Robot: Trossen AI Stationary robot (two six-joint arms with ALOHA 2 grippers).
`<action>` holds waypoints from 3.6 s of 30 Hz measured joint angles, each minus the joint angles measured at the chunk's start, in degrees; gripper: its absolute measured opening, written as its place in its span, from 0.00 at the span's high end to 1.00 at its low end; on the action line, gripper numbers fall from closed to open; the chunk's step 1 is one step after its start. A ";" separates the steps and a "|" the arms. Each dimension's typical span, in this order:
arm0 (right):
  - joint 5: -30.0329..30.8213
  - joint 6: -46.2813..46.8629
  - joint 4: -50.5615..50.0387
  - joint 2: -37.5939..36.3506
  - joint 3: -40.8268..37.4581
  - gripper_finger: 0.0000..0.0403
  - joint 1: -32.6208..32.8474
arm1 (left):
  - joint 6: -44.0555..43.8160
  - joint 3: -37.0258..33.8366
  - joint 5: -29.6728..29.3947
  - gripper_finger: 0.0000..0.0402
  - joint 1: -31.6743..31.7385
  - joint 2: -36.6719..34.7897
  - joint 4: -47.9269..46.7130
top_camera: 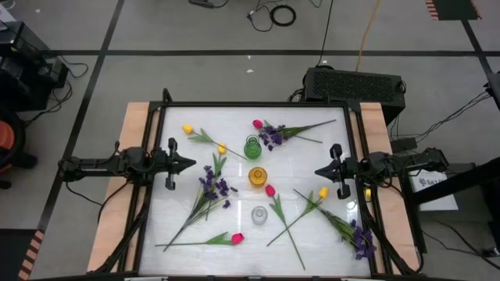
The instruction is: Sort flowers into vase by color
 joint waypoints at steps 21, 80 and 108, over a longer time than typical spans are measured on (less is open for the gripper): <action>1.30 12.57 0.63 0.42 -0.05 1.00 0.00 | 0.16 -0.01 -0.02 0.96 -0.01 0.00 0.01; 14.20 6.30 -25.26 61.13 43.69 0.56 -19.96 | 0.59 29.09 -7.93 0.96 0.00 30.72 -12.33; -6.26 -24.71 -30.69 92.37 52.56 0.62 -48.82 | 3.12 34.75 -7.41 0.96 0.05 39.98 -11.84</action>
